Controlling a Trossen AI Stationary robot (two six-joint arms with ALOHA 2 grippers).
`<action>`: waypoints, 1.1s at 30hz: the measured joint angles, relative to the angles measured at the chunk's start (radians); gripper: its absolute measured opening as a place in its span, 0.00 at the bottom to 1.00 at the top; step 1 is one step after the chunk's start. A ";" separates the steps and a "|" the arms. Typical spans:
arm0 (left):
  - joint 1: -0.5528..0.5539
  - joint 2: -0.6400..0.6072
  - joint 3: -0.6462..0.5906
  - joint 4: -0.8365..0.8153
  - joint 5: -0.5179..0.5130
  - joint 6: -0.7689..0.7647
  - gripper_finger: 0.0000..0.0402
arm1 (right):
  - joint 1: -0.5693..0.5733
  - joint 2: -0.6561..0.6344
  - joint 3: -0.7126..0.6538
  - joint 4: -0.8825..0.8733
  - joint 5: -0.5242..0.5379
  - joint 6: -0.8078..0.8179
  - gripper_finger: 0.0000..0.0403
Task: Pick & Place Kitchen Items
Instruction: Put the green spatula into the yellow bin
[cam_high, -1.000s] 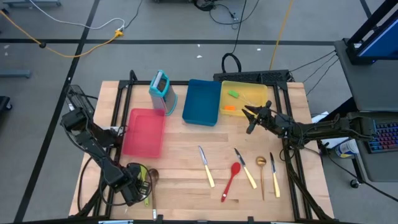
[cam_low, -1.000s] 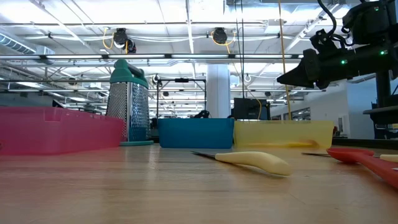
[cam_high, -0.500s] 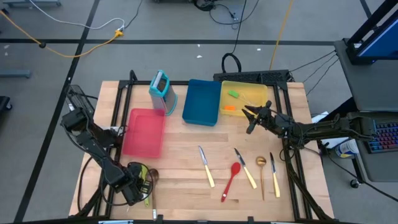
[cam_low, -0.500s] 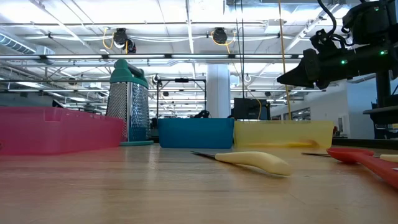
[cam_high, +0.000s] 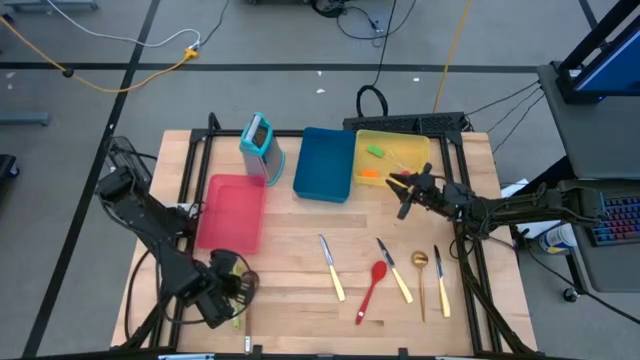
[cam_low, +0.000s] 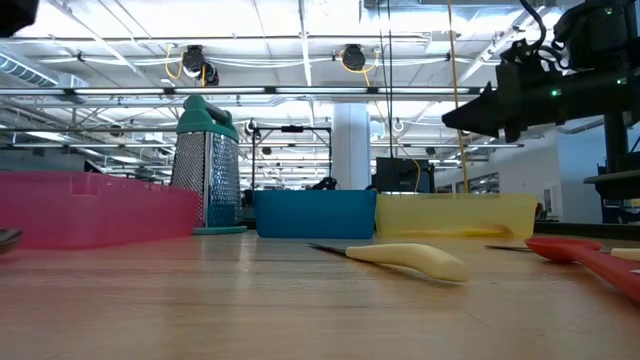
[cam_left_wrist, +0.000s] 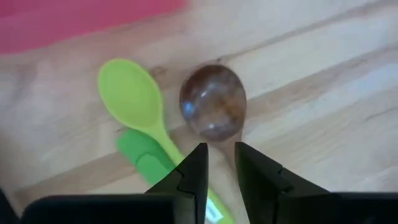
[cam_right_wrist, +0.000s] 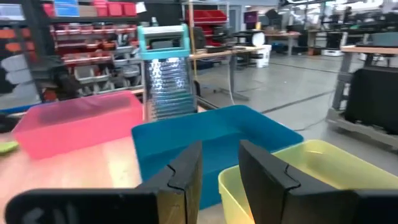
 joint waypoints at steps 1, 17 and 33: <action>0.008 0.000 0.000 0.006 0.021 0.024 0.19 | 0.000 0.000 0.000 -0.001 -0.013 -0.006 0.25; -0.013 0.024 -0.109 0.109 0.222 -0.144 0.34 | 0.000 0.000 0.000 -0.026 -0.016 -0.009 0.25; -0.019 0.021 -0.278 0.379 0.378 -0.128 0.57 | 0.000 0.000 0.000 -0.017 -0.016 -0.009 0.25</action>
